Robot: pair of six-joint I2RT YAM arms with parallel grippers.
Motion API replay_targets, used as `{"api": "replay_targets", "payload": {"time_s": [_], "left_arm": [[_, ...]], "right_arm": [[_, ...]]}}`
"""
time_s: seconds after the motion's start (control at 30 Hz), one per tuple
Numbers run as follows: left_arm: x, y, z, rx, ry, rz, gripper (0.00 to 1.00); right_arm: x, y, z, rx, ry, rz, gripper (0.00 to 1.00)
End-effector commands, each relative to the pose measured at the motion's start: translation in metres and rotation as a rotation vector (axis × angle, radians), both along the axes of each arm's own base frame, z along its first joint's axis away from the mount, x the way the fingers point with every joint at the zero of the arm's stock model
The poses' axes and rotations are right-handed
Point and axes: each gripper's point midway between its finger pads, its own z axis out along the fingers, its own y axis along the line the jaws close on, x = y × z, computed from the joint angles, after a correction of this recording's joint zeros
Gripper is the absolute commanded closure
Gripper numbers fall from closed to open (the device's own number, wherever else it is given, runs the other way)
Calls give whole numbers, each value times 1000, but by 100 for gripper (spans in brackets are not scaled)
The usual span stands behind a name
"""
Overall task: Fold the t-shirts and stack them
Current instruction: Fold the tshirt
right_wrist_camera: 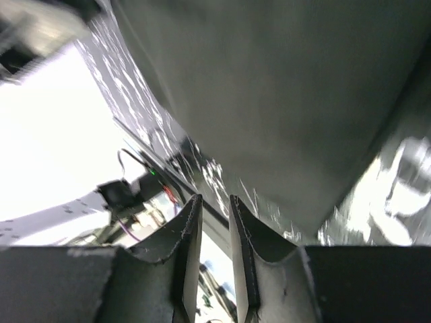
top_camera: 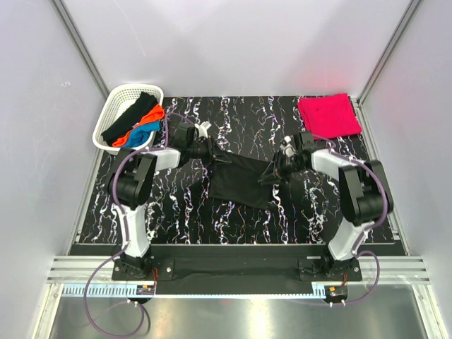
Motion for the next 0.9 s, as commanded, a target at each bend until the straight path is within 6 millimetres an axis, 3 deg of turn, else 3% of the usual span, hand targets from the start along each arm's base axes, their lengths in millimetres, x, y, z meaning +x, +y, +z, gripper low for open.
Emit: {"api": "replay_targets", "payload": {"time_s": [0.0, 0.07, 0.1, 0.13, 0.27, 0.4, 0.53, 0.63, 0.67, 0.7, 0.8, 0.83, 0.87], "left_arm": [[27, -1, 8, -54, -28, 17, 79], [41, 7, -3, -46, -15, 41, 81], [44, 10, -9, -39, -6, 41, 81], [48, 15, -19, -29, 4, 42, 81], [59, 21, -29, -24, 2, 26, 81], [64, 25, -35, -11, 3, 11, 80], [63, 32, -40, 26, 4, -5, 81], [63, 42, -15, 97, -74, 6, 82], [63, 46, -7, 120, -104, 18, 82], [64, 51, 21, 142, -185, 45, 82], [45, 61, 39, 174, -226, 79, 80], [38, 63, 64, 166, -279, 93, 78], [23, 68, 59, 175, -259, 102, 76]], "right_arm": [[40, -4, 2, 37, -10, -35, 71], [59, -7, 3, 48, -24, -46, 71], [64, -9, -8, 45, 4, -55, 70], [76, -14, -7, 49, -8, -68, 71], [96, -28, -29, 56, 30, -103, 70], [109, -43, -52, 49, 73, -142, 70], [118, -54, -57, 41, 74, -170, 69], [129, -57, -39, 13, 21, -183, 67], [131, -57, -24, 10, -13, -182, 66], [129, -59, -17, -3, -16, -180, 65], [123, -65, 13, -50, -65, -181, 62], [117, -65, 18, -59, -68, -178, 61], [110, -69, 33, -78, -87, -182, 59]]}}
